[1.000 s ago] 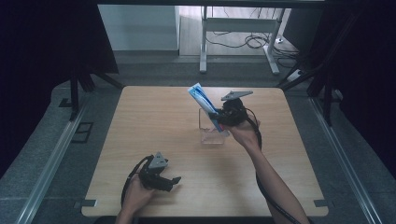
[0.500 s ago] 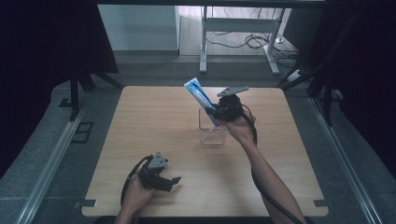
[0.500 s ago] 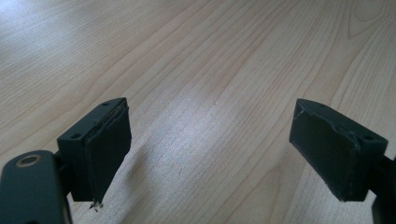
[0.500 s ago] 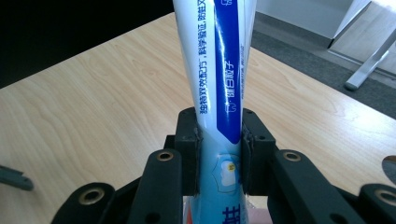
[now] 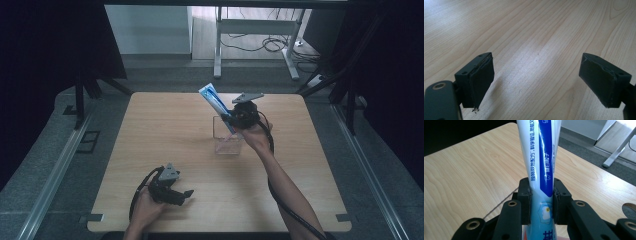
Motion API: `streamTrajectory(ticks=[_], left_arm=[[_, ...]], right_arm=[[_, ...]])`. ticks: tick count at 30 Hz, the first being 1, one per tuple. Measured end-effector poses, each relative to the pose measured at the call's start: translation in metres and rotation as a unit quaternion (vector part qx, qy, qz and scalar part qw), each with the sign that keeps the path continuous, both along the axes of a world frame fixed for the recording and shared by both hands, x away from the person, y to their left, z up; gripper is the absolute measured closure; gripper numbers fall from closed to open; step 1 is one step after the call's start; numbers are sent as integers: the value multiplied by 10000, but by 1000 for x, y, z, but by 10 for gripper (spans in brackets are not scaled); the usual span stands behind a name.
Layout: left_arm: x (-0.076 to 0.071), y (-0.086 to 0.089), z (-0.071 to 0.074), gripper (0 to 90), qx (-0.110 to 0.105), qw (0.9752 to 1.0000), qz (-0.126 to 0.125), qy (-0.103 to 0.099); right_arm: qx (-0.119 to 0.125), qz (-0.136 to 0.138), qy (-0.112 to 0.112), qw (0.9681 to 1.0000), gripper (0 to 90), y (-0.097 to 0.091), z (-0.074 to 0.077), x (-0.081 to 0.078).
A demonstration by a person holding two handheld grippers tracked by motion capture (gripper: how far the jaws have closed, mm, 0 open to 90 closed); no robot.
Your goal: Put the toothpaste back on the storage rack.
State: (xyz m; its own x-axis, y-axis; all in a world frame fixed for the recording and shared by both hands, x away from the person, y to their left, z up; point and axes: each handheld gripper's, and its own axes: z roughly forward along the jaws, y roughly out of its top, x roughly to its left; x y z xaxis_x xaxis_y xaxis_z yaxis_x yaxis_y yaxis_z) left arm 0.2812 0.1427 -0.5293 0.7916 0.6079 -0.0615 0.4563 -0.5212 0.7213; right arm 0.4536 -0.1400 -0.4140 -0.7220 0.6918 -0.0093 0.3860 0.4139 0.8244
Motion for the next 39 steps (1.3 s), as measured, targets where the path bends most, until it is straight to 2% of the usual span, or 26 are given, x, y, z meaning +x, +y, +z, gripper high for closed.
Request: streamTrajectory(ticks=[3,18,33,39], left_arm=[[0,0,0,130,-16,10000,9,1],[0,1,0,131,6,10000,-25,-14],[0,0,0,131,18,10000,-33,-5],[-1,-1,1,131,10,10000,-55,-62]], right_arm=[[32,15,7,10000,731,0,-4,1],[-217,101,48,9997,727,3,-22,5],[-267,250,95,9993,717,2,-31,2],[-260,301,134,9991,710,2,-33,2]])
